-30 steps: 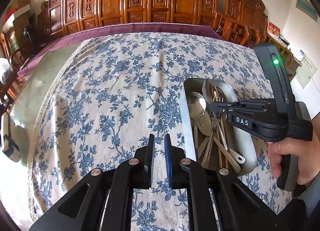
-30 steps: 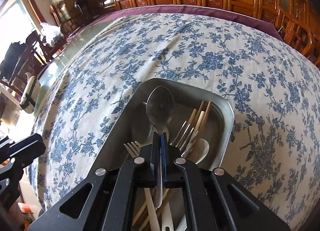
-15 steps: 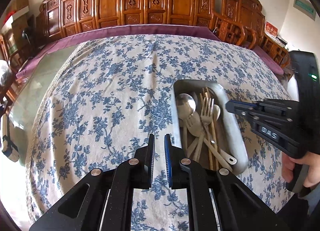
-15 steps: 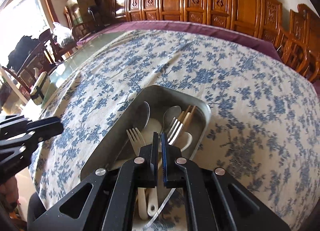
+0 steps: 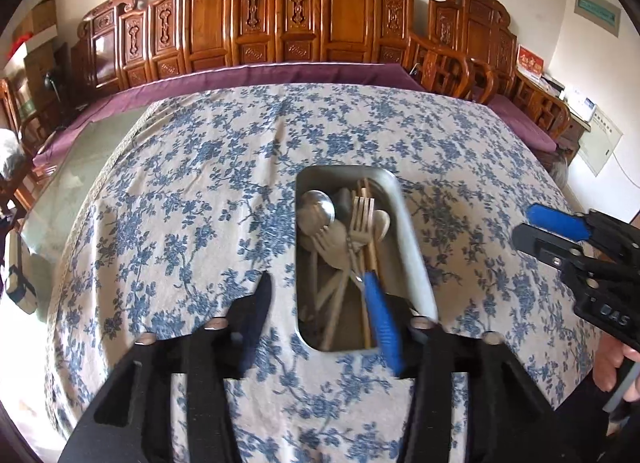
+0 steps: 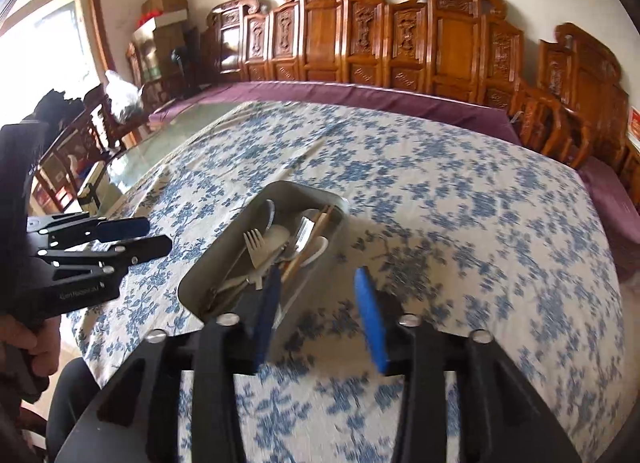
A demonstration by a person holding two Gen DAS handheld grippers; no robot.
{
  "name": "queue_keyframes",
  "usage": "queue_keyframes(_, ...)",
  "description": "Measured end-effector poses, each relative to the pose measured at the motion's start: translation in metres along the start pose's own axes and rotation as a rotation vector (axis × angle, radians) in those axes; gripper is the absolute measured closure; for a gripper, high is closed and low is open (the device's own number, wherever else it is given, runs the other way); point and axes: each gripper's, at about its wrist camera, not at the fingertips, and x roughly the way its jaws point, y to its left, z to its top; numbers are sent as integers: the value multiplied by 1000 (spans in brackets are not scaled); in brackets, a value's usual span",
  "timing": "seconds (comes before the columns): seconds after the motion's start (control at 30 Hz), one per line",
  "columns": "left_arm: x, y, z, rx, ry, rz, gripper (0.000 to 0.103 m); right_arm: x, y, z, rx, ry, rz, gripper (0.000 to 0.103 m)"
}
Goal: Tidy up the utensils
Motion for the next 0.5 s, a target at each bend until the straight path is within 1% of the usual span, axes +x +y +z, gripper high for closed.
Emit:
queue_keyframes(0.03,-3,-3,-2,-1,-4,-1,42,-6,-2,-3,6,-8,-10,44)
queue_keyframes(0.07,-7,-7,-4,-4,-11,2,38,-15,-4,-7,15,-20,-23,36)
queue_keyframes(0.1,-10,-10,-7,-6,-18,6,29,-23,-7,-11,21,-30,-35,31)
queue_keyframes(0.13,-14,-14,-9,-7,-26,9,23,-28,-8,-14,25,-34,-44,29)
queue_keyframes(0.2,-23,-20,-13,-7,-41,22,17,-42,-12,-22,41,-49,-63,15)
queue_keyframes(0.23,-28,-23,-16,-8,-48,31,14,-49,-14,-26,47,-56,-65,11)
queue_keyframes(0.27,-33,-27,-18,-10,-57,38,13,-57,-15,-31,51,-65,-70,6)
queue_keyframes(0.3,-38,-30,-20,-11,-66,41,11,-64,-15,-35,54,-74,-75,3)
queue_keyframes(0.37,-47,-35,-25,-17,-79,41,8,-76,-16,-41,57,-85,-82,3)
queue_keyframes(0.5,-63,-45,-33,-30,-99,44,8,-104,-19,-56,77,-111,-100,3)
